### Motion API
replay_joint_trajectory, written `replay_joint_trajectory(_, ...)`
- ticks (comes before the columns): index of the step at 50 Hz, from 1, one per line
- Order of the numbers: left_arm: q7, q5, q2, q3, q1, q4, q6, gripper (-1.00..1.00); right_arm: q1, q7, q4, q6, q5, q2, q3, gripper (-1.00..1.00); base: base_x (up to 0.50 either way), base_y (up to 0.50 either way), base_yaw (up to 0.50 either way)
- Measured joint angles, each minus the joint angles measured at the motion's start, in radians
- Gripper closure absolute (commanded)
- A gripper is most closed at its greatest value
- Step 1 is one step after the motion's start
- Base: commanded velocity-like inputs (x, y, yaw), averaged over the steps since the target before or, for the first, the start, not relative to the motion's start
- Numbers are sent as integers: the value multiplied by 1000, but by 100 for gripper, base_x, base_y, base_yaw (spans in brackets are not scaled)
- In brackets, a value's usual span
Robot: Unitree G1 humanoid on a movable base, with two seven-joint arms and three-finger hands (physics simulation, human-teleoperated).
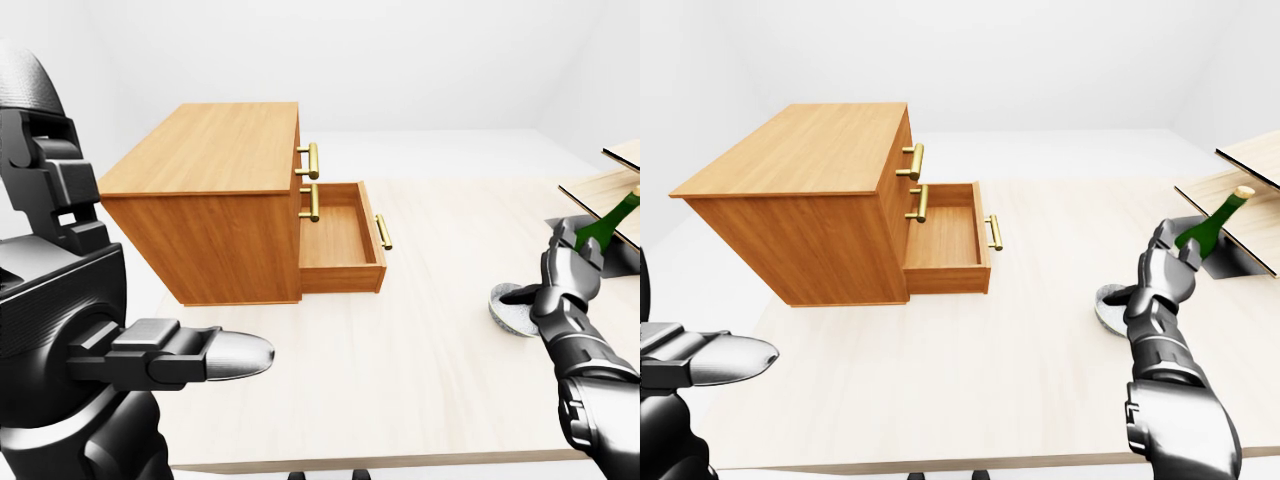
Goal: Put the bowl on top of the cabinet.
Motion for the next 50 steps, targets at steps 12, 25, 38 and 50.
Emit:
replay_joint_trajectory(12, -17, 21, -13, -4, 3, 0, 0, -100, -6, 0, -2, 0, 4, -6, -4, -100, 0, 0, 0)
replay_joint_trajectory(25, -32, 38, -25, -5, 2, 1, 0, -100, -22, 1, -25, 0, 18, -20, -10, -100, 0, 0, 0)
replay_joint_trajectory(38, -41, 50, -31, -6, 3, 6, 0, -100, -41, 24, -75, 0, 34, -34, -20, -100, 0, 0, 0)
replay_joint_trajectory(50, -45, 58, -34, -9, 6, 12, 0, -100, -42, 48, -123, 0, 43, -36, -30, -100, 0, 0, 0)
